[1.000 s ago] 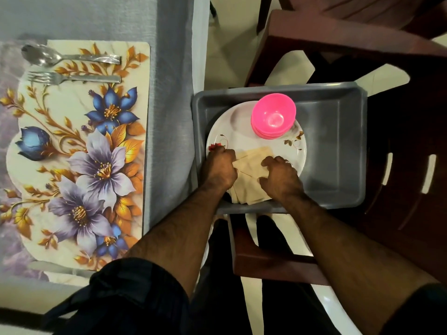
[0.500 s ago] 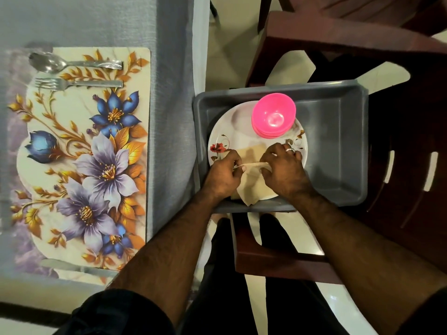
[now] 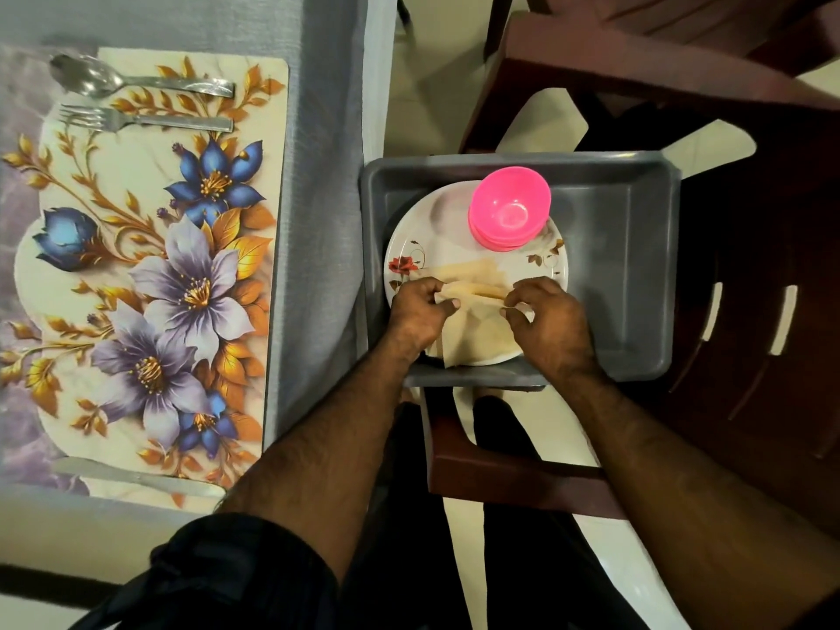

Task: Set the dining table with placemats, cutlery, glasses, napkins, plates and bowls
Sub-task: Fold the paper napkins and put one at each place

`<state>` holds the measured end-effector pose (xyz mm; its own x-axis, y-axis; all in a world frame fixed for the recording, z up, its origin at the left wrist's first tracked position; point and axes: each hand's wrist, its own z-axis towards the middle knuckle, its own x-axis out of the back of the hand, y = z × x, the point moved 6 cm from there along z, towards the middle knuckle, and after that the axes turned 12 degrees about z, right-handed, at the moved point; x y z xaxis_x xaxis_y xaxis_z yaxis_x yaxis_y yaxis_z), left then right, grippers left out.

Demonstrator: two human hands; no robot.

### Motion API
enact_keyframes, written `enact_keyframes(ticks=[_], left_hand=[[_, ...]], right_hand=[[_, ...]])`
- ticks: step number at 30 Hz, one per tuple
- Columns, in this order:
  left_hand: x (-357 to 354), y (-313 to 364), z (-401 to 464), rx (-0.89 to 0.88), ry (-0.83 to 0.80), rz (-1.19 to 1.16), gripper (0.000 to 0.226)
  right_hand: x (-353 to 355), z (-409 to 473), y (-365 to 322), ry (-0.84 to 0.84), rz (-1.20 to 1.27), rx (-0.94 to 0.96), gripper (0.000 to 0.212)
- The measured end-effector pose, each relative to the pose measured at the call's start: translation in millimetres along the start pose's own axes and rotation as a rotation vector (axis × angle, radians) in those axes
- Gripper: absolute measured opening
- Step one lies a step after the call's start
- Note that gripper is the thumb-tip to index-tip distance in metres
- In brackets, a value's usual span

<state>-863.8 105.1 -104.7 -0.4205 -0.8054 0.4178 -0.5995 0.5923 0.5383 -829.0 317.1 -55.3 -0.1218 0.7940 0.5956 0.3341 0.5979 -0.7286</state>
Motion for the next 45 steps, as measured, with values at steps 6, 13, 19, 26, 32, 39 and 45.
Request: enact_keyframes(ticks=[6,13,19,26,32,39,45], left_hand=[[0,-8,0,0.128,0.042,-0.039,0.019],[0,-9,-12,0.197,0.002,-0.166,0.034],[-6,-3,-7,0.039,0.019,-0.01,0.025],[-3,-4,-14,-0.057,-0.026,0.02,0.024],[18,0,-15,0.061,0.172,-0.028,0.026],[42,49,-67,0.044,0.058,-0.18,0.027],[69,107,-146,0.082,-0.351,-0.246,0.042]], right_hand=[[-9,-15,-5,-0.017,-0.169,0.11,0.006],[-38,-38,3,-0.423,0.123,-0.018,0.036],[-26,-26,15,-0.127,0.032,-0.044,0.034],[-45,-3,31,-0.337,0.034,-0.198,0.029],[-32,-2,21,-0.299,0.47,-0.28,0.019],[11,-24,-19,-0.35,1.223,-0.517,0.017],[56,-35,-103,-0.473,1.077,-0.36,0.058]])
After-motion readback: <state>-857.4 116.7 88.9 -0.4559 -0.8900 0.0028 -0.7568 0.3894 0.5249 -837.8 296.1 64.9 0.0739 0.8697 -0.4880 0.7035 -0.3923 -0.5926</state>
